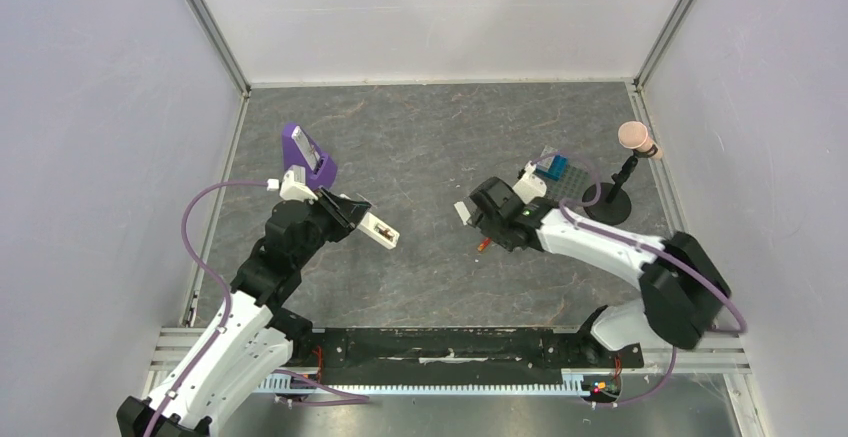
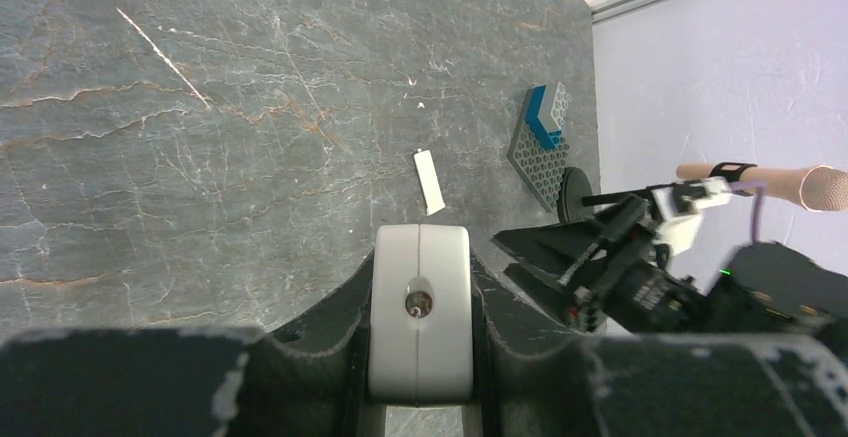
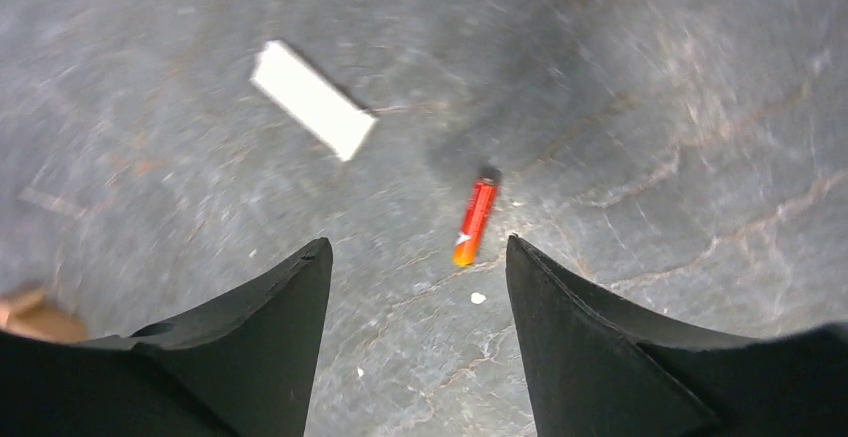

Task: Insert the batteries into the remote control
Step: Adjust the battery at the center of the board, then pick up the battery from the center of the board.

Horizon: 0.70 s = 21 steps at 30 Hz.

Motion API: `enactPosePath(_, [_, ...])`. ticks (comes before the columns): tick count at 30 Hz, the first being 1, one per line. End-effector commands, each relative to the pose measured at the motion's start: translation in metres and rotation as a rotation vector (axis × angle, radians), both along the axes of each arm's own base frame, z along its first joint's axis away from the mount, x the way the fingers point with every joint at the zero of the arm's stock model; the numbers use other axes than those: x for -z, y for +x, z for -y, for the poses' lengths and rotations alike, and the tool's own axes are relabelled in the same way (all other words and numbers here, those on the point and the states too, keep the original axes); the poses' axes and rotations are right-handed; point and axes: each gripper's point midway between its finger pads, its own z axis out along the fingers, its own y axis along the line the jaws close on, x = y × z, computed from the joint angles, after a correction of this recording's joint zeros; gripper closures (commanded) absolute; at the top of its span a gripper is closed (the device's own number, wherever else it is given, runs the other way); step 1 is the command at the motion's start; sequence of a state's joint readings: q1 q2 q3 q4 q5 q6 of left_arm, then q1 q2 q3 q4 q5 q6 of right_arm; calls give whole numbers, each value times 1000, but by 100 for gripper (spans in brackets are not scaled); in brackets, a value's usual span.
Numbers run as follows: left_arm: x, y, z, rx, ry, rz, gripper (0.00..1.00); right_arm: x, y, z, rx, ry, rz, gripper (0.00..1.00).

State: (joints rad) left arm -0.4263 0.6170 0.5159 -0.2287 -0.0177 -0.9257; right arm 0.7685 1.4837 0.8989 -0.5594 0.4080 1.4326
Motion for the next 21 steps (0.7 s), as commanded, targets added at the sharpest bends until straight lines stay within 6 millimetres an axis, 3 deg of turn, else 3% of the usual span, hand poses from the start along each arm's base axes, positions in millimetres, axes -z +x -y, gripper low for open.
enactPosePath(1, [-14, 6, -2, -6, 4, 65, 98, -52, 25, -8, -312, -62, 298, 33])
enactPosePath(4, [-16, 4, -4, -8, 4, 71, 98, -70, 30, -18, -616, -187, 388, 28])
enactPosePath(8, [-20, 3, -6, -15, 1, 83, 98, -90, 27, -41, -1076, -334, 461, 29])
enactPosePath(11, [-23, 3, -6, -10, 8, 81, 98, -74, 11, -39, -1414, -467, 447, 28])
enactPosePath(14, [-25, 5, -5, -2, 17, 75, 98, -46, -8, -30, -1686, -535, 374, 28])
enactPosePath(21, [-28, 7, -6, -8, 8, 73, 98, 3, -6, 2, -1957, -729, 157, 28])
